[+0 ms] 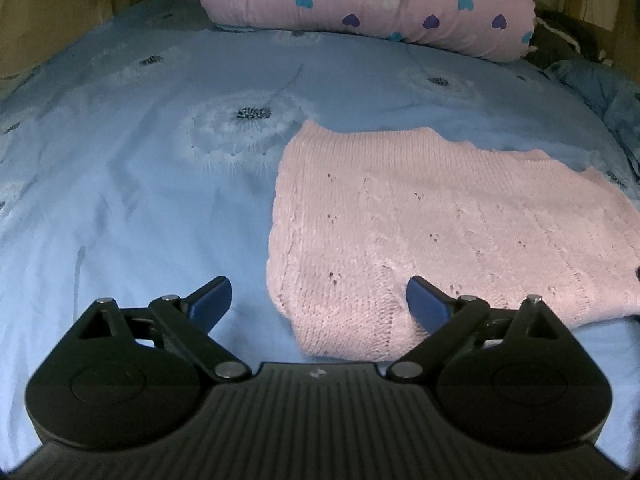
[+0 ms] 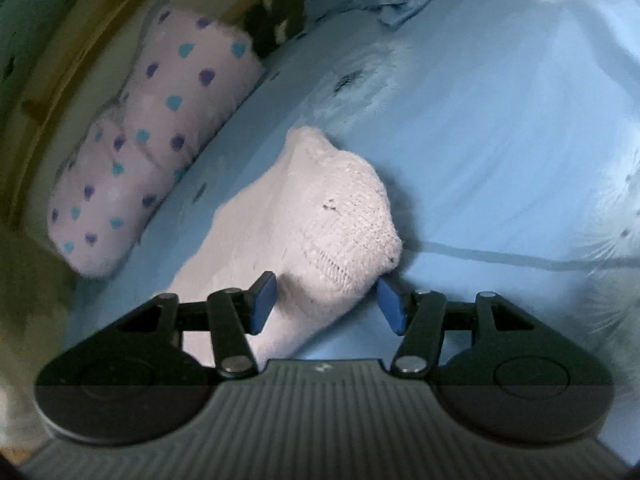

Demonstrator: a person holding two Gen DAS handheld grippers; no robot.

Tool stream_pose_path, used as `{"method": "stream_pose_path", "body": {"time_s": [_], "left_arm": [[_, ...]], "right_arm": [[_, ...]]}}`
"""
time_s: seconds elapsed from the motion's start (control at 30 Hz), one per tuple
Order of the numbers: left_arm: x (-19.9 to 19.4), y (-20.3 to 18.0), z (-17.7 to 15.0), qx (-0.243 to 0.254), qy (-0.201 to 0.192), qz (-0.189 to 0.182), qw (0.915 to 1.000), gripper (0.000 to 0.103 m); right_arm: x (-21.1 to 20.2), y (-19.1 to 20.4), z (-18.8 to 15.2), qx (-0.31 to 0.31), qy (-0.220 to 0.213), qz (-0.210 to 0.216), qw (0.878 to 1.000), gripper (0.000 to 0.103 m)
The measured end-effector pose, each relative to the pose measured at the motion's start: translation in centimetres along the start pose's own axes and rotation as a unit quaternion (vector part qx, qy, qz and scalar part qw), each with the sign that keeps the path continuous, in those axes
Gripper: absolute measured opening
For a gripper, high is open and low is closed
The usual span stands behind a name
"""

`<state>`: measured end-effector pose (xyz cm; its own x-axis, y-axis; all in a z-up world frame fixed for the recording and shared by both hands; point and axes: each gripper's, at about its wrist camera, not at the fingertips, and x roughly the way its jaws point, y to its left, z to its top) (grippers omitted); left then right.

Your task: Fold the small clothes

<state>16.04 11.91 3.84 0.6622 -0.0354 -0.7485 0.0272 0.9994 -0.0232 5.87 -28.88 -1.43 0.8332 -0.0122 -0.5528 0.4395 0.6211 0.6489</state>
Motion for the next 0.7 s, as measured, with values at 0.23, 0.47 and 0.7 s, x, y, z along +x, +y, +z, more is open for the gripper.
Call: {"method": "stream_pose_path", "body": {"time_s": [0.23, 0.47, 0.7], "left_arm": [[0.4, 0.1, 0.1, -0.009, 0.007, -0.003, 0.9999, 0.098], [0.7, 0.2, 0.2, -0.015, 0.011, -0.007, 0.9998, 0.098], [0.7, 0.4, 0.2, -0.019, 0.014, -0.011, 0.9997, 0.099]], "right_arm": [[1.9, 0.2, -0.3, 0.036, -0.030, 0.019, 0.999, 0.068], [3.0, 0.1, -0.2, 0.048, -0.057, 0.030, 0.997, 0.068], [3.7, 0.5, 0.1, 0.038, -0.064, 0.025, 0.997, 0.058]]}}
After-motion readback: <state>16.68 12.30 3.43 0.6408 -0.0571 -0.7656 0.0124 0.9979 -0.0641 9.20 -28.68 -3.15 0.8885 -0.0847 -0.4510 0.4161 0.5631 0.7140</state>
